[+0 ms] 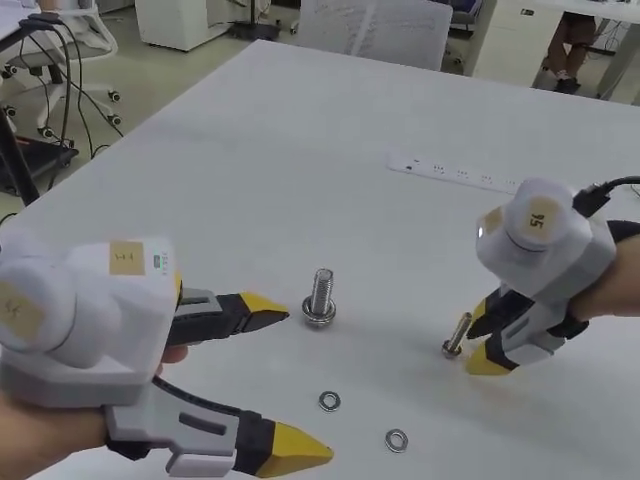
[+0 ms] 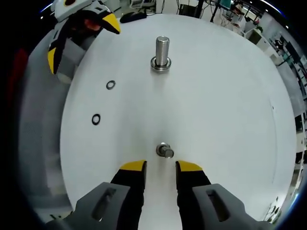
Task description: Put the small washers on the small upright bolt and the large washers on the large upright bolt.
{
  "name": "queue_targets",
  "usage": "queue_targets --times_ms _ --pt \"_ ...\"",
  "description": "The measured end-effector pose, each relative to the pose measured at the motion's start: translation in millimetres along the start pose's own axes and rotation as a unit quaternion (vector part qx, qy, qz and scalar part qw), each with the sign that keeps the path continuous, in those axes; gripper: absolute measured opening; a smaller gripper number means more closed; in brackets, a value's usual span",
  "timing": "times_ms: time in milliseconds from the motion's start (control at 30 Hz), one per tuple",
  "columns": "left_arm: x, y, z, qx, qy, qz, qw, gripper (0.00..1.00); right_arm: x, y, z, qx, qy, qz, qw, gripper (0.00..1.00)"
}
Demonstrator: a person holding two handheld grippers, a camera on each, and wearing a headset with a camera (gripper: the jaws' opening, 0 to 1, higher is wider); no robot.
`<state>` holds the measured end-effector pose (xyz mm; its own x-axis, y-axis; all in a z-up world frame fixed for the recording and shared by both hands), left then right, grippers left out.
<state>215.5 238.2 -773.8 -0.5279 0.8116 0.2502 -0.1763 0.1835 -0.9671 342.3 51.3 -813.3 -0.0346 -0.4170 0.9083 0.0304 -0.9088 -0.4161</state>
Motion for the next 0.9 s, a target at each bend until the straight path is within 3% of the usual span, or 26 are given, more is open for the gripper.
queue_targets --times_ms 400,900 --pt "0.6 0.1 1.0 -0.002 -0.001 -0.001 1.0000 0.73 6.4 12.0 -13.3 -0.017 0.001 0.002 0.9999 0.27" --pt "2.4 -2.2 1.0 -0.006 -0.004 0.000 1.0000 0.73 13.9 6.1 -33.3 -0.008 -0.001 0.005 1.0000 0.28"
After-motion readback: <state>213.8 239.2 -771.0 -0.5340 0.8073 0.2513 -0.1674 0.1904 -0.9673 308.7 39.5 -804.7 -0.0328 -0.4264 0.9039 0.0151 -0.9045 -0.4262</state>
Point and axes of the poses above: the centre of the closed fingertips' face, and the gripper's own axes: x roughly backward along the fingers, z roughly to its right, y roughly out of its underside, the point moved 5 cm from there along x, roughly backward along the fingers, and after that the axes turned 9 degrees about z, right-handed, at the moved point
